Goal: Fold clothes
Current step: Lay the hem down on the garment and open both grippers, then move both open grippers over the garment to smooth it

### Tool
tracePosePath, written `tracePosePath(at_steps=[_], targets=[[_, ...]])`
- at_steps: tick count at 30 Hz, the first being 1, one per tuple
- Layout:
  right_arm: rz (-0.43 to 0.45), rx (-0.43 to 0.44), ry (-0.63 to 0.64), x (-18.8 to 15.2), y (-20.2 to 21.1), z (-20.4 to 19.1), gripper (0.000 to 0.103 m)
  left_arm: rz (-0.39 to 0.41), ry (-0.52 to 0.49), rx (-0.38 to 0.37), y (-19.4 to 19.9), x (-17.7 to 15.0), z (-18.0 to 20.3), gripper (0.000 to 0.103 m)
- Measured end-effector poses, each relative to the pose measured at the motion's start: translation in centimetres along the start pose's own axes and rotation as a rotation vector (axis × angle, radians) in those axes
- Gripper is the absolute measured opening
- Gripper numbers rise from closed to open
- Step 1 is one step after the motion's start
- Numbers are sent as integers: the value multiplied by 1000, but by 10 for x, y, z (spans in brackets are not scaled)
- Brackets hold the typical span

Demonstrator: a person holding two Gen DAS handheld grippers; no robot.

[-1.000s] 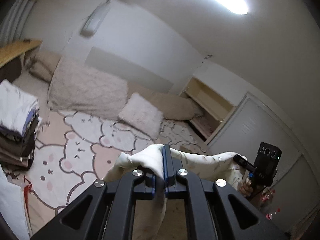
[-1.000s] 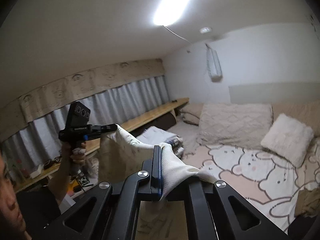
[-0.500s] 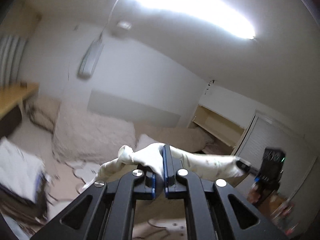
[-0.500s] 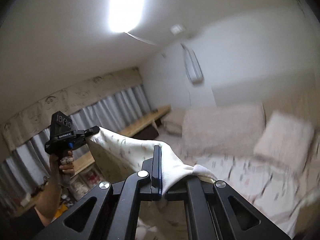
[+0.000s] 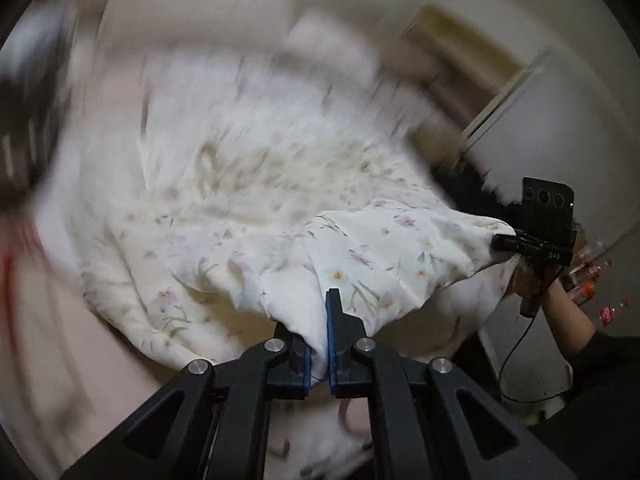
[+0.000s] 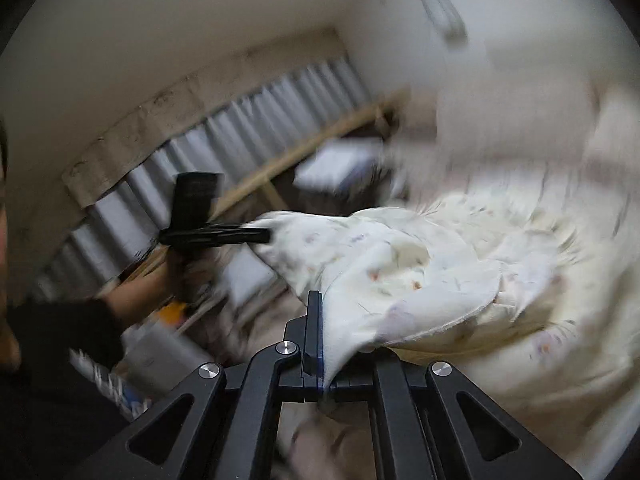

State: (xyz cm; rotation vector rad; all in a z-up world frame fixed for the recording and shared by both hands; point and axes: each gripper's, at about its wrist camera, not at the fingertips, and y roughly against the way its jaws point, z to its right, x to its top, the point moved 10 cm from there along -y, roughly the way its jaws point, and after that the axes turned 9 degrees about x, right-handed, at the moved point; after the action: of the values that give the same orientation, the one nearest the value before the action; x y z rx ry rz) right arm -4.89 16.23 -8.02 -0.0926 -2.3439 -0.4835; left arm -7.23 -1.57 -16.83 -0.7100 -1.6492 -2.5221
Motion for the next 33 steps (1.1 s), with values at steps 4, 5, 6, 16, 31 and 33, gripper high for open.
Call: tracePosePath(at_steps=[4,5,6,16,31,33], targets=[[-92,-40,-280,-116,-25,79,3,-171,93,-3,-66,-67,-21,6],[-128,-58,-334,-144,-28,93,3,-188,97,-7,-70,-77,-21,6],[-152,-62,-366,-158,-29,99,3,-205,101,-12,-75,-86,-20,6],[-272,-48,-359,-191,-31,80,3,-260,19,-45,-64,-106,3,6],[-235,-285,-319,-186,10,58,82,-212,-58,16,7,-103,-15,50],[-180,-324,-286,-159,25,55,82,-120,-52,29,31,-78,-17,50]])
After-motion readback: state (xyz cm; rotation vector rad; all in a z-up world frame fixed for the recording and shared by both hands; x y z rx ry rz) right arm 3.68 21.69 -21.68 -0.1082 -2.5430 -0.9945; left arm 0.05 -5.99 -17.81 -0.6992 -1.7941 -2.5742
